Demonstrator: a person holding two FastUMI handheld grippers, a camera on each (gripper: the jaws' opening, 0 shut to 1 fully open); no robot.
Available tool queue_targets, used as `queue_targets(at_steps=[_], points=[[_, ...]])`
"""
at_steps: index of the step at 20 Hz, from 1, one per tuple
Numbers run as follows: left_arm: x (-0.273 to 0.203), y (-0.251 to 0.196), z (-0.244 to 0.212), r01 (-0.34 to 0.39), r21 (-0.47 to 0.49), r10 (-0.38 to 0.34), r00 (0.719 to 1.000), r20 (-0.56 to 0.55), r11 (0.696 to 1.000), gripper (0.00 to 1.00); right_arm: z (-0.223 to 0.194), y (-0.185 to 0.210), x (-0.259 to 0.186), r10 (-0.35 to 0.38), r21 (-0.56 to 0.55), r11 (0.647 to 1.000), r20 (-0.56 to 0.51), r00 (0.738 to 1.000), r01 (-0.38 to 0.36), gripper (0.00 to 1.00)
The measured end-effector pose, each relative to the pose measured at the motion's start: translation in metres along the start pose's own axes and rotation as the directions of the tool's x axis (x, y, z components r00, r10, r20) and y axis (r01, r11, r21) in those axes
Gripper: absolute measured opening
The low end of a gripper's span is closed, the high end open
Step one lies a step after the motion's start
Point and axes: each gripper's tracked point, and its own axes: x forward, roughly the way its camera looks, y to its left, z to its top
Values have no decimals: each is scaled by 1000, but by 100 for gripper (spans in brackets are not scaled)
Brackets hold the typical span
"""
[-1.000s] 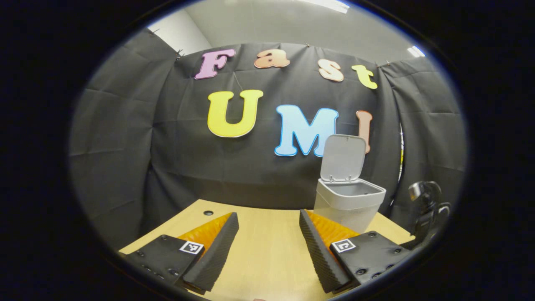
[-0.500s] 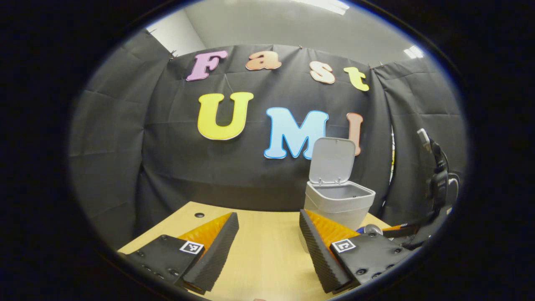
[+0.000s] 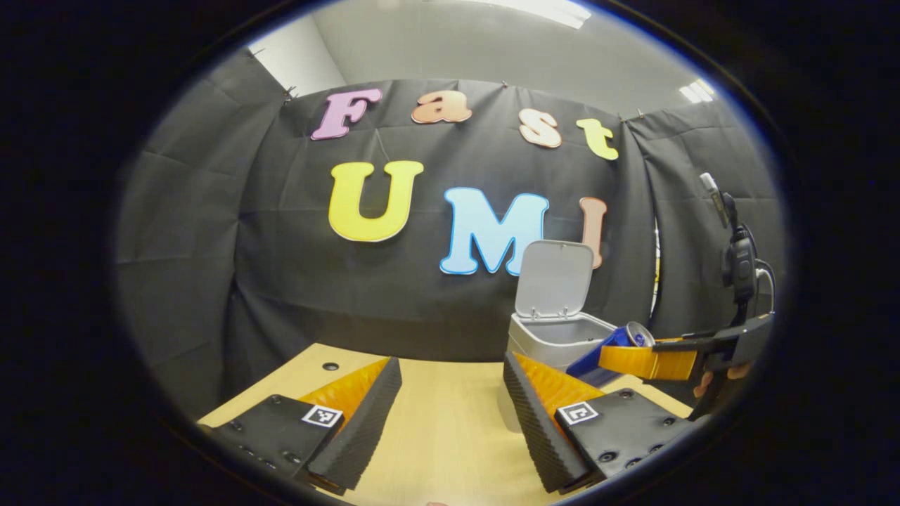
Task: Press the lid of the desktop garbage bin to open it, pick up the crumpled paper on the desktop and throw it into the bin, then pick up the pop can on the desktop and drop it into the bin, and finally close the garbage bin lid.
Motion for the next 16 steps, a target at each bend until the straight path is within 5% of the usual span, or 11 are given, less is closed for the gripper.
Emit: queue_targets(at_steps=[9,16], points=[[3,-1,1,-24,-2,24,1000,0,1000,95,58,-15,28,-14,2,1000,154,988,14,83],[1,11,-2,-60,-8,60,998,-6,998,96,64,-18,68,-41,-101,993,180,983,60,83]])
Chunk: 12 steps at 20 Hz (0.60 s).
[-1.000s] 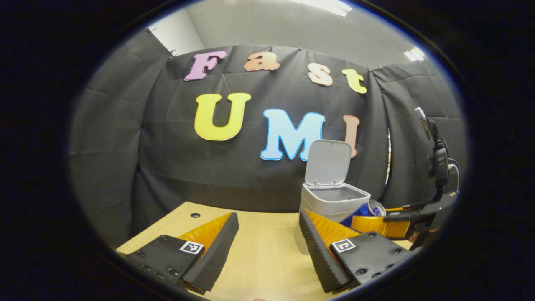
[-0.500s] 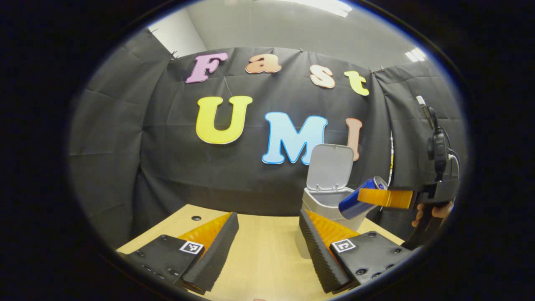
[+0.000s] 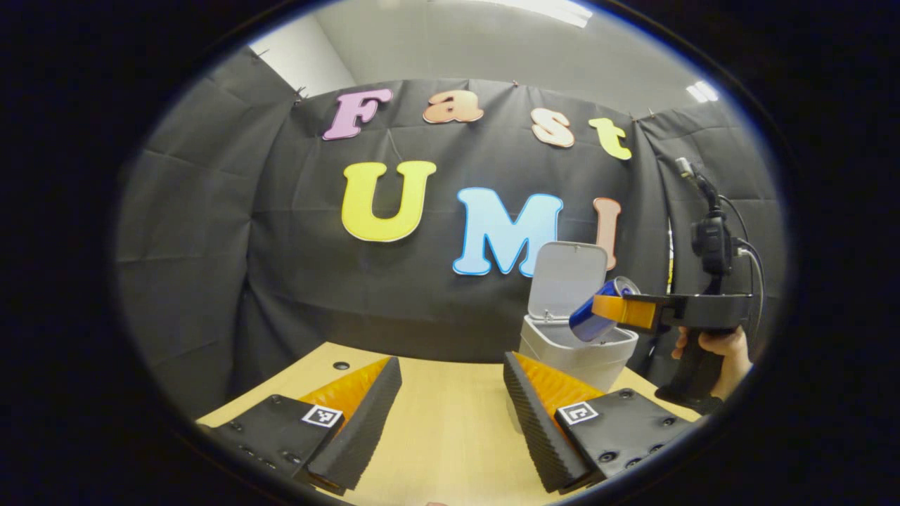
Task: Press the lid of the desktop garbage bin to open it, pick up the crumpled paper on the desktop and throw it into the bin, then pick up the pop can on the desktop and drop it into the bin, and finally close the garbage bin lid.
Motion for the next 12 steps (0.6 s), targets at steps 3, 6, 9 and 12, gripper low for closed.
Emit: queue_targets(at_steps=[3,6,9,12], points=[[-1,2,2,-5,0,5,1000,3,1000,95,-8,-2,17,-24,-57,998,-27,999,22,82],[-1,2,3,-9,-5,9,1000,7,1000,95,-18,1,25,-17,-76,997,-70,997,11,83],[-2,4,1,-15,-13,15,1000,7,1000,95,-23,-2,30,-35,-107,994,-79,996,26,83],[-3,7,-1,-21,-22,22,1000,3,1000,96,-25,-3,31,-44,-112,993,-88,995,34,84]])
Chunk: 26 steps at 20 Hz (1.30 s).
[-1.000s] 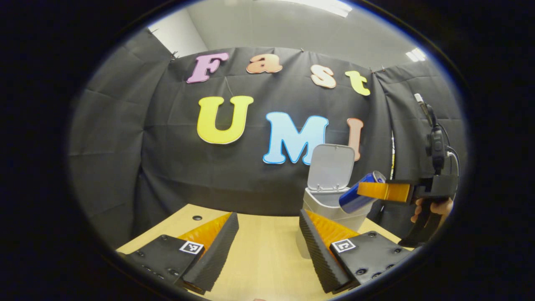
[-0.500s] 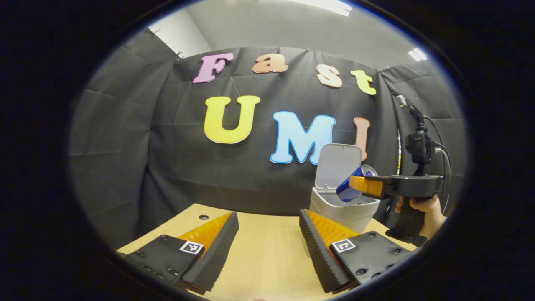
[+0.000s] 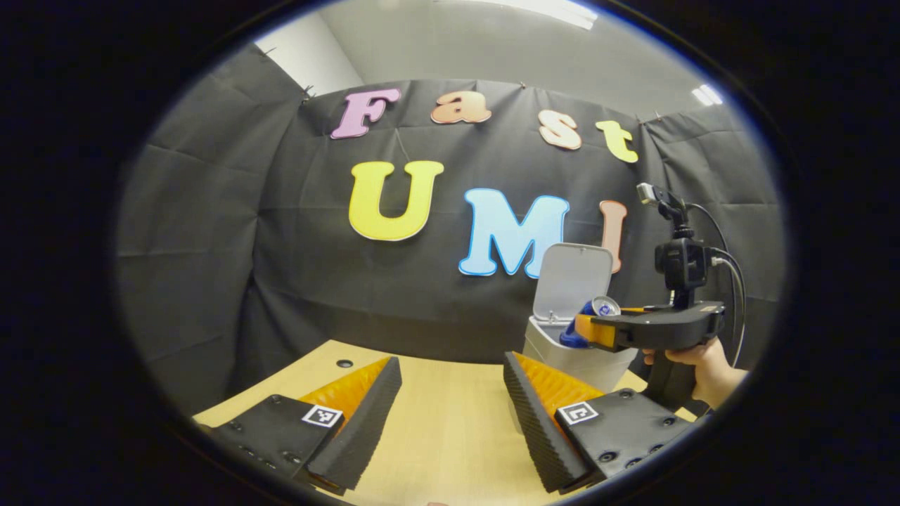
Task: Press the lid of the desktop garbage bin to open it, pick up the crumpled paper on the desktop and throw it into the bin, then pick up the pop can on the desktop and drop it into the bin, and finally close the garbage bin lid.
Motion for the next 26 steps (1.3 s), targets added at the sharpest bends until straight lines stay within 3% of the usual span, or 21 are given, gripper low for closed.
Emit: queue_targets(at_steps=[16,26], points=[[-2,-7,7,29,-3,-29,1000,10,1000,95,37,-18,-6,-48,41,998,42,998,47,91],[40,-15,8,119,-23,-119,993,2,993,95,88,-45,17,-122,18,992,60,991,121,91]])
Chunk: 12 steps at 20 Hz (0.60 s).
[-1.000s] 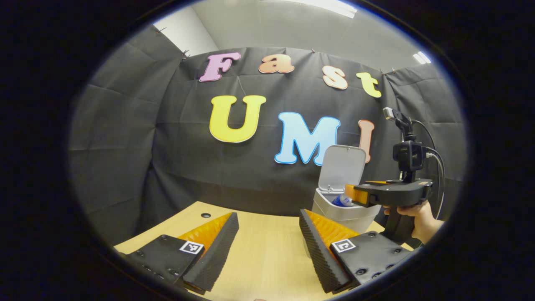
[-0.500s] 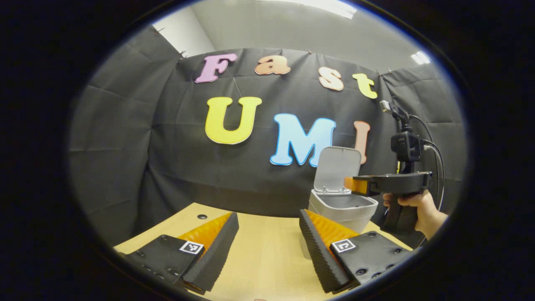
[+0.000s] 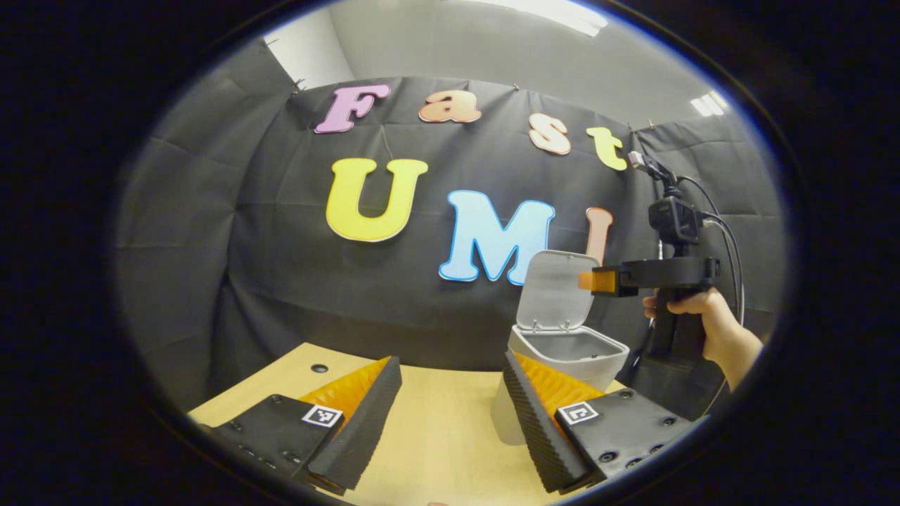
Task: Press the lid of the desktop garbage bin to open it, pick up the crumpled paper on the desktop and throw it into the bin, then pick up the pop can on the desktop and drop it into the bin, and finally close the garbage bin lid.
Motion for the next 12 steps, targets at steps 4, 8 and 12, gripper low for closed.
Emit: queue_targets(at_steps=[4,8,12], points=[[18,4,-6,24,-1,-24,999,-23,1000,95,19,-2,19,-12,0,1000,2,1000,12,90],[27,5,-15,51,-22,-52,998,-46,998,95,38,-9,38,-53,3,999,21,998,53,91],[36,12,-21,50,-33,-52,997,-61,998,95,56,-15,56,-95,21,995,65,993,94,90]])
